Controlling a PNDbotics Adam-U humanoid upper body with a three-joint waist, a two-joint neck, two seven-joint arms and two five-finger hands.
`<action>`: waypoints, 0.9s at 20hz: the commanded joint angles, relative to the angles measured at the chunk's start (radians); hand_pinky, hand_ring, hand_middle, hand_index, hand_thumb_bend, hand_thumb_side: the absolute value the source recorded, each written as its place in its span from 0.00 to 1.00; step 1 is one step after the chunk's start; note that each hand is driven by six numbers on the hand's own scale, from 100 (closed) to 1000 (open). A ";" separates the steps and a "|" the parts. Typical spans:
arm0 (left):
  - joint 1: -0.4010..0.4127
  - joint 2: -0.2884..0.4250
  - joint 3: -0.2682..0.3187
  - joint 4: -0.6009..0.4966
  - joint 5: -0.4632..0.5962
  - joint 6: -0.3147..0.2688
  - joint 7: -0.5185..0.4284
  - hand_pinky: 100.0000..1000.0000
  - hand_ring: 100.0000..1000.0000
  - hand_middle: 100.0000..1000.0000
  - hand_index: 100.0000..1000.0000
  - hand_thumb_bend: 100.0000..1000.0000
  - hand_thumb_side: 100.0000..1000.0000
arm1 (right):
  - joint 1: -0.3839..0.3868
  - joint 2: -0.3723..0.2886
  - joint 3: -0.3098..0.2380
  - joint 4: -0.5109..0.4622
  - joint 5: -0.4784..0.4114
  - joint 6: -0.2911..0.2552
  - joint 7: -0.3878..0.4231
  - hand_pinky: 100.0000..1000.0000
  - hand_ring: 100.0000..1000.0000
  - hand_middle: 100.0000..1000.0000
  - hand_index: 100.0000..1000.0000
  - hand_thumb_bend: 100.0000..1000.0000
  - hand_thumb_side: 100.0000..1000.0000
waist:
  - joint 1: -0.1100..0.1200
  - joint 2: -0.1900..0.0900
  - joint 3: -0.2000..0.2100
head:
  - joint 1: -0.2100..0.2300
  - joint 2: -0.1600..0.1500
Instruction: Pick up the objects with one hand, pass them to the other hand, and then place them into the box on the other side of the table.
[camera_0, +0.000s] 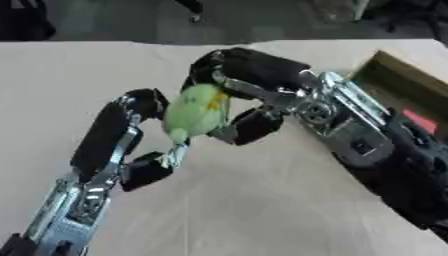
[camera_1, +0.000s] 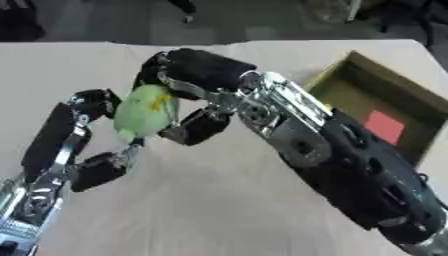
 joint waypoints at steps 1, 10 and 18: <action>-0.003 0.000 0.004 0.009 -0.005 0.016 -0.006 0.50 0.48 0.53 0.68 0.44 0.27 | -0.017 -0.016 -0.024 -0.012 -0.016 0.000 0.009 0.89 0.71 0.44 0.59 0.04 0.02 | 0.001 -0.015 -0.002 | -0.002 0.005; 0.007 0.002 0.017 0.047 -0.109 0.075 -0.032 0.58 0.57 0.63 0.80 0.76 0.39 | -0.012 -0.035 -0.038 -0.038 -0.033 -0.008 0.032 0.89 0.71 0.43 0.58 0.05 0.00 | 0.002 -0.017 -0.008 | -0.001 0.006; 0.017 0.010 0.024 0.066 -0.136 0.120 -0.014 0.59 0.58 0.65 0.81 0.80 0.42 | 0.016 -0.059 -0.070 -0.058 -0.062 0.014 0.035 0.90 0.71 0.42 0.59 0.02 0.01 | 0.004 -0.017 -0.013 | -0.015 0.013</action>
